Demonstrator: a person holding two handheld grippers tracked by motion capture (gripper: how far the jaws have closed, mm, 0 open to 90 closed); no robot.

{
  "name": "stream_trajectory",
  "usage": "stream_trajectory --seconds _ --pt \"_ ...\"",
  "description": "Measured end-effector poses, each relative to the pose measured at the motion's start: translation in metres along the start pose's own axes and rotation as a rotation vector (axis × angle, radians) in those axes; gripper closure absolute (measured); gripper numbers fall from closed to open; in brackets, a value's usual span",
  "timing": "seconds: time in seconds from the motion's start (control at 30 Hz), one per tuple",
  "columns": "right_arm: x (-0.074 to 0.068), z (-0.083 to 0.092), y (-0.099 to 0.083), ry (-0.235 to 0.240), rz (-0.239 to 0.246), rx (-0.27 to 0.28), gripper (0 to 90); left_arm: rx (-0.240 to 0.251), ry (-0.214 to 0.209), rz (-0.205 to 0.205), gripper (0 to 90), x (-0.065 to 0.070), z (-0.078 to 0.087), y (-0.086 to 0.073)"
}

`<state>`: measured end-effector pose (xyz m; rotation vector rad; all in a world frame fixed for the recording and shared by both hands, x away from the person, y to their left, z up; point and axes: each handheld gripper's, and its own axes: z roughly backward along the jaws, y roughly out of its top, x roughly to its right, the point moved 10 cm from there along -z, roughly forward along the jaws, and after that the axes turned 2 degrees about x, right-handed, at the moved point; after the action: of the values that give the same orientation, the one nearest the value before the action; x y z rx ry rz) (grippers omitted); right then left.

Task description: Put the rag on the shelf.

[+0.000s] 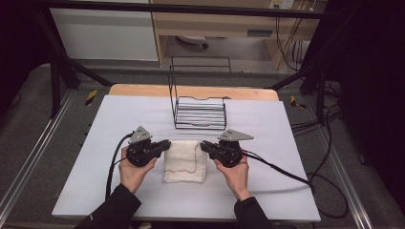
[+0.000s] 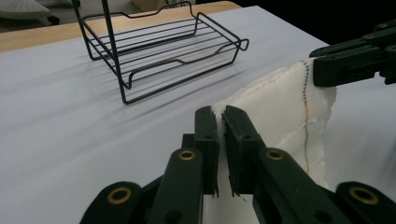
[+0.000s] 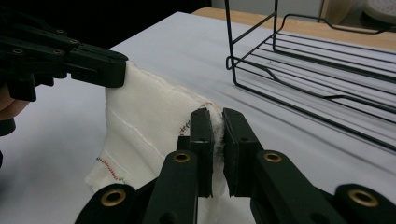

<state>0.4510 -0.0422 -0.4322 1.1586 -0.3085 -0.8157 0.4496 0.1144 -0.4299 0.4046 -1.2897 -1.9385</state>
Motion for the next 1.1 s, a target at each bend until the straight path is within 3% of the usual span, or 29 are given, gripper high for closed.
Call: stream_trajectory --seconds 0.63,1.1 --pt "-0.006 0.021 0.026 -0.021 0.077 0.089 83.6 0.086 0.005 -0.031 83.8 0.013 0.014 0.022" --pt "-0.015 0.04 0.05 -0.032 0.125 0.16 83.7 0.163 0.011 -0.055 83.8 0.021 0.026 0.047"
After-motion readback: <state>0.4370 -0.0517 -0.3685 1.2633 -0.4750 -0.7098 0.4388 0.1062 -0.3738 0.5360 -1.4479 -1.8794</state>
